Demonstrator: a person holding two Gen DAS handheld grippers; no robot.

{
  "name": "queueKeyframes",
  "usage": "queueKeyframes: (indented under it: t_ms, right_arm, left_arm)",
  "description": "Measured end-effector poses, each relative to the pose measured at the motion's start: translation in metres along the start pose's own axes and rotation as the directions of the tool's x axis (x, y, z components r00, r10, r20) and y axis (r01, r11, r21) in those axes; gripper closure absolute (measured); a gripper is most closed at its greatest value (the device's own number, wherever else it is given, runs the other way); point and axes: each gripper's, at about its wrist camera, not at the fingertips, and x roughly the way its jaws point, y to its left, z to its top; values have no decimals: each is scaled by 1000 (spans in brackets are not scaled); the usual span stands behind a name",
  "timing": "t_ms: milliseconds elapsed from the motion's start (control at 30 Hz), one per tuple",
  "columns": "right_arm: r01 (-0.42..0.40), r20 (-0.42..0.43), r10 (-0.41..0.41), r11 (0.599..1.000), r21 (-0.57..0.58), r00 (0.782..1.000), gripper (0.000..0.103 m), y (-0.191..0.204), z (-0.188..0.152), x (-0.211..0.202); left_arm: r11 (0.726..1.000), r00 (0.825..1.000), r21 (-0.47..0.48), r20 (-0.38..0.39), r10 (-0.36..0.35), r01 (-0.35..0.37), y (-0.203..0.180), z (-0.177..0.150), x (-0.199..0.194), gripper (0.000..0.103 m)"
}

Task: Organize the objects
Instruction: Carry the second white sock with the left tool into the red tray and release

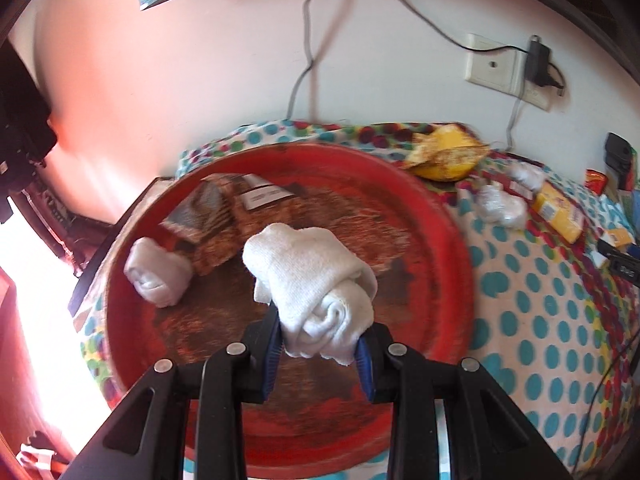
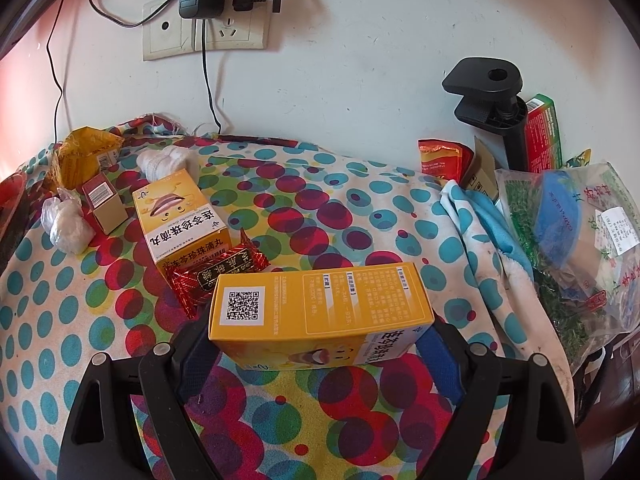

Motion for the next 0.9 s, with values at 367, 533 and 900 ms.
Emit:
queueKeyframes:
  t_ms: [367, 533, 900]
  right_arm:
    - [-2, 0, 2, 1000, 1, 1000, 16, 0, 0, 0]
    - [5, -5, -5, 1000, -5, 1000, 16, 2, 1, 1]
    - [27, -1, -27, 999, -30, 1000, 16, 4, 1, 2]
  left_arm:
    - [994, 996, -75, -35, 77, -79, 69, -9, 14, 71]
    - [993, 995, -72, -40, 90, -92, 90, -12, 15, 71]
    - [992, 995, -87, -53, 90, -94, 122, -36, -3, 63]
